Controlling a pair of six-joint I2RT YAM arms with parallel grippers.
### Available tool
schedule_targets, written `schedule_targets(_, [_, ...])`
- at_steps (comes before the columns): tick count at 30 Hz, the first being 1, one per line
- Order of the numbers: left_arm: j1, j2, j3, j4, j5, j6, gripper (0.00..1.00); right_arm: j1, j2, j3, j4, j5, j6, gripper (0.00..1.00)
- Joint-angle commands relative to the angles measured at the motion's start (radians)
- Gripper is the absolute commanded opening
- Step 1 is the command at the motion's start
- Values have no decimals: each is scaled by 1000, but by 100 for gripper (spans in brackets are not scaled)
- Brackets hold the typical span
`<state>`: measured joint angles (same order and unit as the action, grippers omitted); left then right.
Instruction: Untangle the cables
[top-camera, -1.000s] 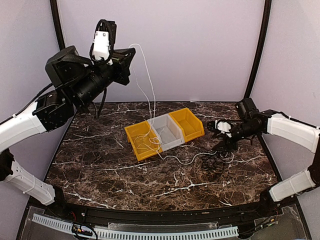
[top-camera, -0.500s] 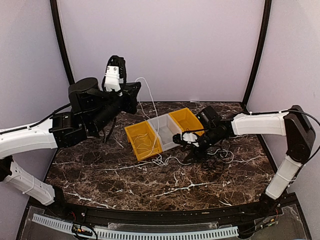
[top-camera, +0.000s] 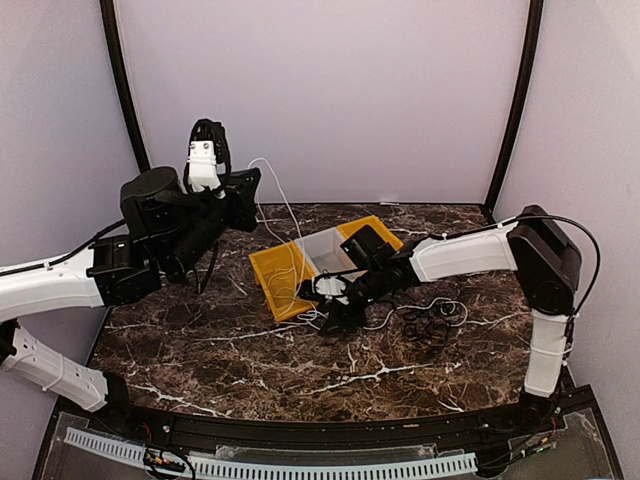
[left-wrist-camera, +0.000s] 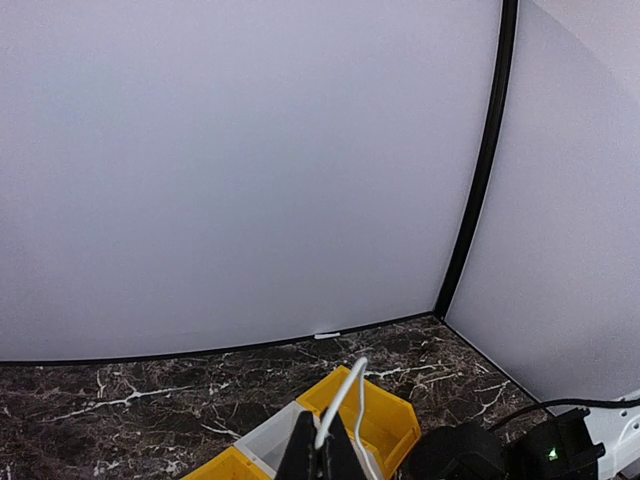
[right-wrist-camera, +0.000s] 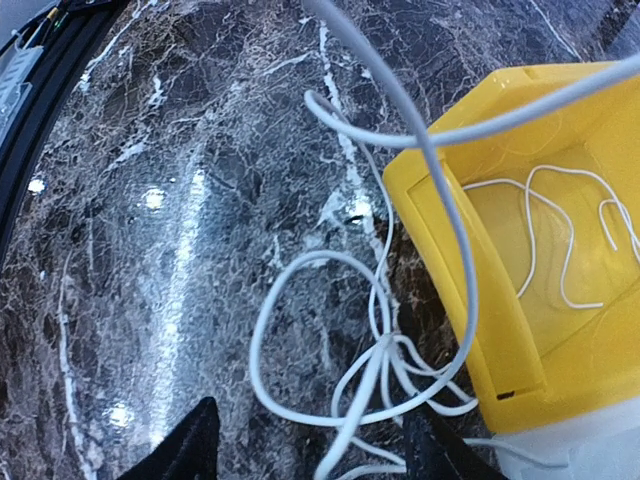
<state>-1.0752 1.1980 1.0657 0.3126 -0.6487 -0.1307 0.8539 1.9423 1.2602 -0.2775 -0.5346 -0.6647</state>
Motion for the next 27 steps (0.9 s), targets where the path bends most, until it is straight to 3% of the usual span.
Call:
schedule_targets(1, [4, -42, -20, 23, -33, -11, 0, 13, 35, 30, 142, 63, 120, 46])
schedule_targets(3, [4, -50, -23, 21, -42, -4, 0, 14, 41, 31, 149, 86, 135, 18])
schedule_targets(5, [4, -58, -20, 24, -53, 15, 0, 13, 32, 19, 137, 91, 129, 0])
schedule_targets(10, [4, -100, 34, 49, -111, 186, 0, -9, -48, -95, 65, 146, 82, 0])
schedule_targets(16, [4, -151, 155, 84, -153, 377, 0, -158, -216, -298, 15, 152, 47, 0])
schedule_targets(27, [5, -121, 348, 96, -118, 483, 0, -391, -374, -426, -12, 186, 22, 0])
